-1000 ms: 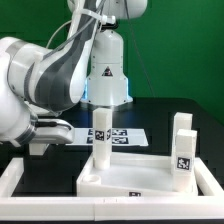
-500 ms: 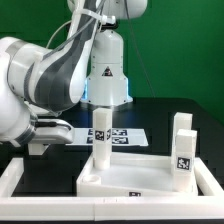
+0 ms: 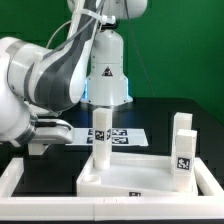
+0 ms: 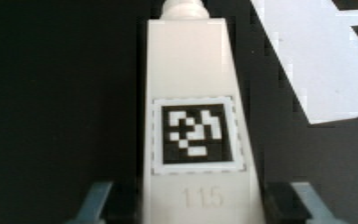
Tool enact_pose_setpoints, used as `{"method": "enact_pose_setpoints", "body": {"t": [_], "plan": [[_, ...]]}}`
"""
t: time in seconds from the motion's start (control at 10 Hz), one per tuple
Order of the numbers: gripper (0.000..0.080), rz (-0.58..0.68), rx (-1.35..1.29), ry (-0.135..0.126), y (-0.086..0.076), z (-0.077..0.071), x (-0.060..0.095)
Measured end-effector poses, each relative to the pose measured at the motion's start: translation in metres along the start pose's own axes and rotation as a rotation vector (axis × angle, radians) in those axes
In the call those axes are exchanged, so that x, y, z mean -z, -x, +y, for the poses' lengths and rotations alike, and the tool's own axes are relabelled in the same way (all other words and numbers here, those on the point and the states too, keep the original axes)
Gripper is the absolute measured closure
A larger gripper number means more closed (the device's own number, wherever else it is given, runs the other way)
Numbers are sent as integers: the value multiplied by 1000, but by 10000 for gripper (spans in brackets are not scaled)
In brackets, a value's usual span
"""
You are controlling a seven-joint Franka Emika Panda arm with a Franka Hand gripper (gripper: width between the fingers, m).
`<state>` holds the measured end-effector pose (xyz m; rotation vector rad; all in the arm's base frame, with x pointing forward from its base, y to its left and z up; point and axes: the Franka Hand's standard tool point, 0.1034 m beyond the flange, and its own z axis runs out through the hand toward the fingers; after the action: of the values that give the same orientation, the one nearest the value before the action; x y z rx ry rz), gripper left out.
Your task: Assemble desk
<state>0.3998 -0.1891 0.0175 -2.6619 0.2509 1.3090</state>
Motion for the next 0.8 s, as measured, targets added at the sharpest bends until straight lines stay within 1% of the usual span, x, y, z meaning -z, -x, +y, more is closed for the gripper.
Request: {"method": "enact_pose_setpoints", "body": {"t": [0.1, 0.2, 0.3, 0.4, 0.5, 0.6, 0.7, 0.8], "plan": [[512, -38, -18, -35, 16, -11, 29], [512, -3, -39, -51, 22, -15, 59], [512, 26, -41, -43, 27, -16, 75], [512, 105, -10, 46, 24, -10, 86], [512, 103, -8, 42, 27, -14, 81], [512, 139, -9, 52, 21, -11, 84], [512, 239, 0, 70, 14, -13, 93], [512, 310, -37, 55, 18, -31, 107]]}}
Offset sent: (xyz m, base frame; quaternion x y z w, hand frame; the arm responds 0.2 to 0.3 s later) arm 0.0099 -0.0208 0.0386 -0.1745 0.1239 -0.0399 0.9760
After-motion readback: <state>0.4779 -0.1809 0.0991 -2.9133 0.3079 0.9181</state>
